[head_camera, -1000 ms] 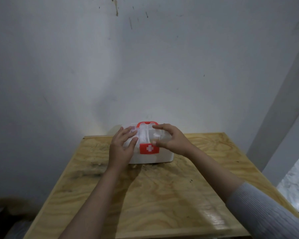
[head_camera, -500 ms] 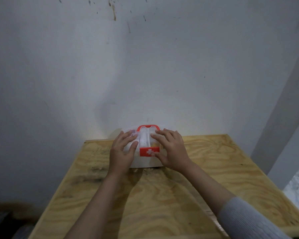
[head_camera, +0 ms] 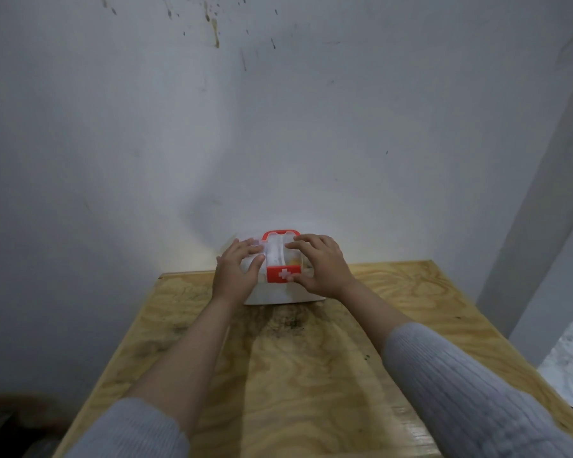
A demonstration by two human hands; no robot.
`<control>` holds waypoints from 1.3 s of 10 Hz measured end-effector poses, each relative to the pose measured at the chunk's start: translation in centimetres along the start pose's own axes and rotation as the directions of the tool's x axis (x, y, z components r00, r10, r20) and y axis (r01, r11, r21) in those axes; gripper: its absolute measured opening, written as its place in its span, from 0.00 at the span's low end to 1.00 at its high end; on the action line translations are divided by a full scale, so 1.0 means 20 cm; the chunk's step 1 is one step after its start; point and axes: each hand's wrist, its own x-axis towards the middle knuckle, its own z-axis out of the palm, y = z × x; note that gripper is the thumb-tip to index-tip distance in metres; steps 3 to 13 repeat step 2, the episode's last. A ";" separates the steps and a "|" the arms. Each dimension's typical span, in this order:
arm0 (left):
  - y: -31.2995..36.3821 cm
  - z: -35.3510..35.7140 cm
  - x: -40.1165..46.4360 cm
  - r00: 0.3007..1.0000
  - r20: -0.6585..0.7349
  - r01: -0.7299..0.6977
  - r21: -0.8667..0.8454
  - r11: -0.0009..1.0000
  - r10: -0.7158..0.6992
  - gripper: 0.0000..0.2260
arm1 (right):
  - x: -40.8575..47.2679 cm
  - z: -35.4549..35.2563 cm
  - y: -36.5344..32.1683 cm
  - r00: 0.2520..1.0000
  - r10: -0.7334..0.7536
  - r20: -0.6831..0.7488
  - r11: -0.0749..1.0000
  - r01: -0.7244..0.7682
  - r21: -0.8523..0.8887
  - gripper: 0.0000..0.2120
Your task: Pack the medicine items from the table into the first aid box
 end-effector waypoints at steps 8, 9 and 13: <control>0.13 -0.04 -0.03 0.991 0.128 -0.033 0.455 0.890 -0.029 0.20 | -0.01 -0.08 -0.07 0.994 0.082 0.077 0.996 -0.085 0.030 0.33; 0.13 -0.04 -0.03 0.991 0.128 -0.033 0.455 0.890 -0.029 0.20 | -0.01 -0.08 -0.07 0.994 0.082 0.077 0.996 -0.085 0.030 0.33; 0.13 -0.04 -0.03 0.991 0.128 -0.033 0.455 0.890 -0.029 0.20 | -0.01 -0.08 -0.07 0.994 0.082 0.077 0.996 -0.085 0.030 0.33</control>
